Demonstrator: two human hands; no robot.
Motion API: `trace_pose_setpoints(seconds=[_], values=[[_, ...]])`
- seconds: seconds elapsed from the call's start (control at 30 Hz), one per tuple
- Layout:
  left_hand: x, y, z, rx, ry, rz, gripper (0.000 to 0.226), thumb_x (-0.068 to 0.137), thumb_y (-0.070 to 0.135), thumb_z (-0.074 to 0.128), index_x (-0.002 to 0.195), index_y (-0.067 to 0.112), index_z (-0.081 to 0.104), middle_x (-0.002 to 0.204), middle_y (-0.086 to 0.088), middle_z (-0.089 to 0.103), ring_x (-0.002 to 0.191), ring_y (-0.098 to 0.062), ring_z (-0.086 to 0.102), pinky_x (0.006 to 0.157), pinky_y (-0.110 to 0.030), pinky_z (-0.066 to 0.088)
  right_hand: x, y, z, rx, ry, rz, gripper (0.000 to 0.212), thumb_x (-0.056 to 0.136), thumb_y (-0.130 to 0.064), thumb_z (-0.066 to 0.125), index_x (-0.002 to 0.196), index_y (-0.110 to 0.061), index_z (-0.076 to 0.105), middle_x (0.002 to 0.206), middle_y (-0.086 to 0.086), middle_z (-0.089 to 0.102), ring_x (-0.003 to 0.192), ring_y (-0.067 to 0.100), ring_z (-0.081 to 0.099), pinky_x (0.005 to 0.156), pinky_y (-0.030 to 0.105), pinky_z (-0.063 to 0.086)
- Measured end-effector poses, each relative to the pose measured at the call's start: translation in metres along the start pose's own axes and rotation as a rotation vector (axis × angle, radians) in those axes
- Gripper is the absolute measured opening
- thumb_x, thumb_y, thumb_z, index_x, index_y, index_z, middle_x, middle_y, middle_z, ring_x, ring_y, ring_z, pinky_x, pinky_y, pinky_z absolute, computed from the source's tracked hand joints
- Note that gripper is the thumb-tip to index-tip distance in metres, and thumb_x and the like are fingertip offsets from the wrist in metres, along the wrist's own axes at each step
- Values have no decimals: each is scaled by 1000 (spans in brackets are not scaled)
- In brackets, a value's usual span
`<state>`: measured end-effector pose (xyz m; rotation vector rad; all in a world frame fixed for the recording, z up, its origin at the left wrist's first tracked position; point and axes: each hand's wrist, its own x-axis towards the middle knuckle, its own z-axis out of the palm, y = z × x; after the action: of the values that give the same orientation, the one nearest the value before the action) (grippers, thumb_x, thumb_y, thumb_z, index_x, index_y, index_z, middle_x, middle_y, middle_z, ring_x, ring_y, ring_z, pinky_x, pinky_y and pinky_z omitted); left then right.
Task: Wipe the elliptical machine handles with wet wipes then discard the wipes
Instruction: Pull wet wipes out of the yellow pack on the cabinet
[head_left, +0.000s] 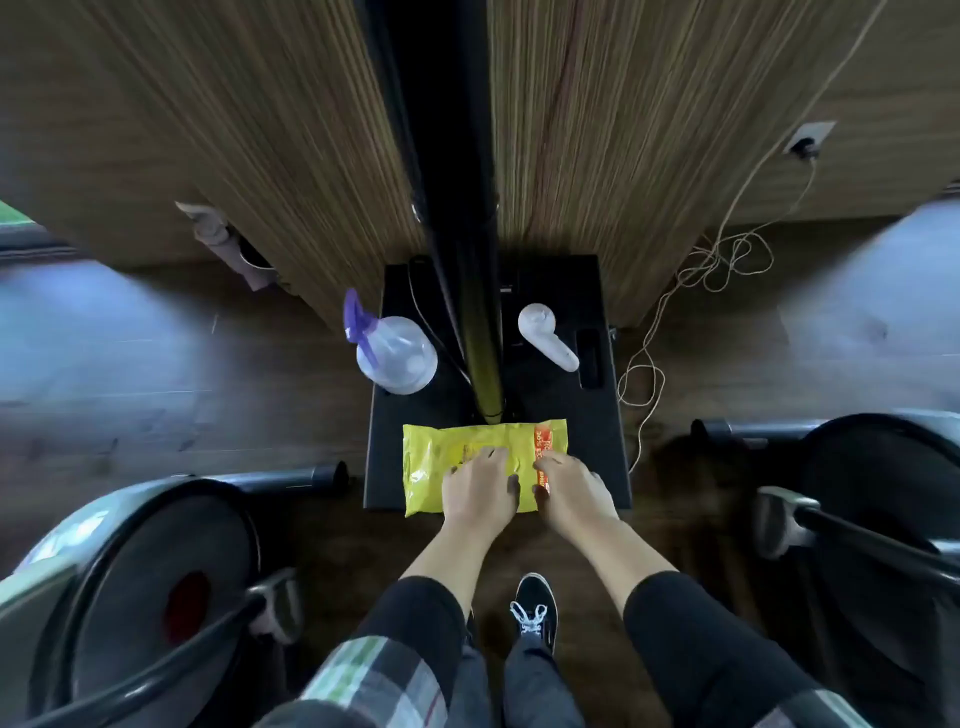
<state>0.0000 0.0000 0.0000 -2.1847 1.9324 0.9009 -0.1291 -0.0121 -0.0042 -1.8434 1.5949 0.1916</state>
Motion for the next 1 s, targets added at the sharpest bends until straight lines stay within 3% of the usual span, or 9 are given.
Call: trace_pose_setpoints(seconds=[0.1, 0.2, 0.37, 0.53, 0.7, 0.87, 1.0], values=[[26, -6, 30, -12, 33, -6, 42, 98, 27, 48, 139, 21, 44, 145, 6, 45, 128, -17, 48, 111, -38, 31, 29, 12, 21, 34, 12, 24, 40, 92, -10, 48, 131, -16, 49, 142, -3, 41, 129, 20, 39, 103, 34, 31], [49, -13, 54, -9, 87, -21, 41, 98, 29, 46, 139, 23, 43, 147, 7, 42, 134, -14, 41, 118, -40, 18, 51, 18, 38, 62, 22, 42, 41, 94, -13, 45, 135, -16, 44, 151, -2, 30, 135, 21, 31, 108, 36, 28], [68, -28, 84, 32, 228, 16, 41, 94, 30, 57, 133, 19, 54, 142, 3, 50, 133, -16, 44, 115, -45, 26, 69, 24, 63, 143, 95, 56, 51, 91, -6, 48, 139, -18, 39, 154, -3, 24, 138, 21, 30, 108, 39, 31], [67, -38, 104, 34, 391, 79, 40, 80, 23, 77, 118, 15, 68, 126, -2, 64, 121, -19, 58, 106, -51, 41, 64, 29, 77, 167, 188, 32, 59, 89, -6, 54, 143, -18, 34, 154, -2, 26, 140, 20, 26, 112, 38, 25], [64, -42, 107, 36, 419, 170, 42, 74, 13, 82, 113, 11, 70, 125, -8, 65, 122, -23, 58, 104, -55, 40, 64, 34, 80, 182, 216, 0, 58, 89, -11, 59, 142, -20, 37, 152, -2, 31, 139, 21, 30, 112, 41, 27], [63, -43, 112, 32, 472, 215, 17, 67, -1, 82, 68, 11, 70, 116, -13, 69, 117, -33, 60, 100, -64, 38, 62, 39, 83, 197, 244, -29, 56, 90, -8, 57, 141, -19, 39, 151, -2, 33, 138, 21, 32, 114, 43, 21], [63, -39, 111, -13, 520, 191, 15, 66, 1, 82, 71, 11, 73, 105, -8, 74, 111, -31, 64, 102, -68, 29, 60, 41, 87, 204, 253, -27, 54, 90, -9, 58, 141, -19, 40, 150, -3, 33, 138, 18, 32, 115, 43, 18]])
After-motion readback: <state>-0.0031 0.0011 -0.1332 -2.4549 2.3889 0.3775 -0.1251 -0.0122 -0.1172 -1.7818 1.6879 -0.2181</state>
